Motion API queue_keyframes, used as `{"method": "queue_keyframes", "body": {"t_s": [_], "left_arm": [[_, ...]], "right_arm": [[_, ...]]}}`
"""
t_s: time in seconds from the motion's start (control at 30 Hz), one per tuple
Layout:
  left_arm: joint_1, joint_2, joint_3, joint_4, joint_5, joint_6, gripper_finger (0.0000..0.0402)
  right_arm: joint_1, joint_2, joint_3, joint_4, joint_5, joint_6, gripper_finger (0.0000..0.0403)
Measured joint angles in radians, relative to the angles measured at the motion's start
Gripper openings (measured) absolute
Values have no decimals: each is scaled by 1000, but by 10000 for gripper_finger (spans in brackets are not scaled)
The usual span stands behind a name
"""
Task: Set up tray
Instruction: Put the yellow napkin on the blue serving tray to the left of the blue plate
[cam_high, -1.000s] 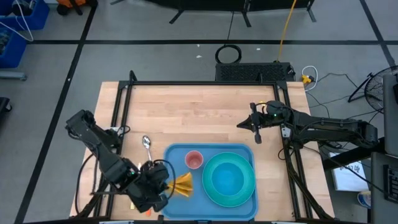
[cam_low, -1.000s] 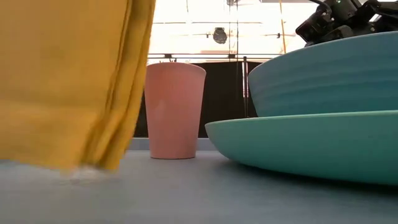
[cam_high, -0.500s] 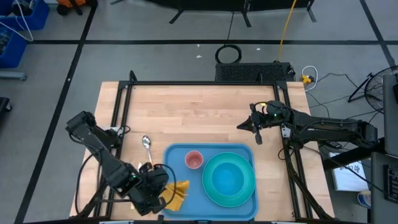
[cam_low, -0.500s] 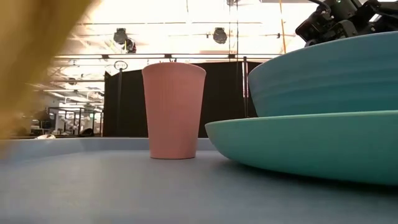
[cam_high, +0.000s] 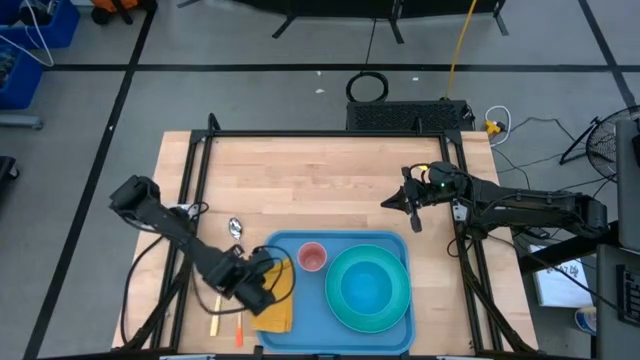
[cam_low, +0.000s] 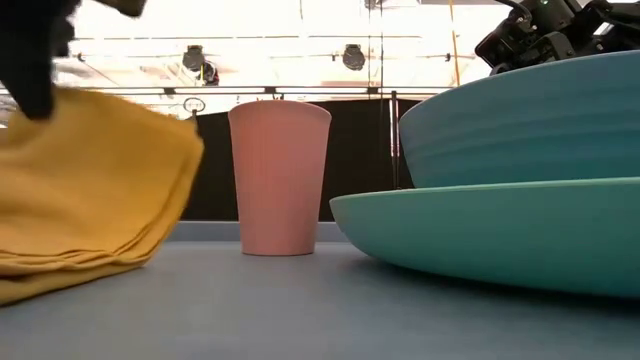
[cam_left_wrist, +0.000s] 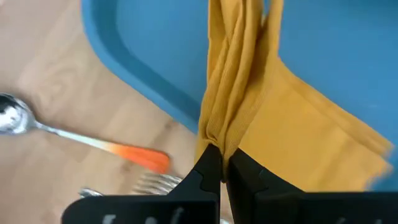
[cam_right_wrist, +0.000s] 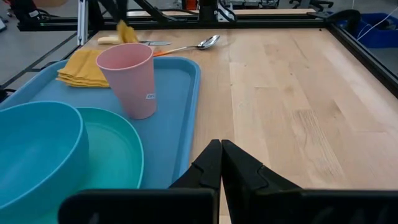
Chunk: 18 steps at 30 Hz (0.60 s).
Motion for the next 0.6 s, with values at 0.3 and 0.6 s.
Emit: {"method": "queue_keyframes", "body": {"t_s": [0.3,0.6], "left_arm": [[138,0,-65,19,15,173,5],[212,0,-107,54,93,261,55]], "right_arm": [[0,0,0,0,0,-6,0],[0,0,0,-1,0,-7,1]]}}
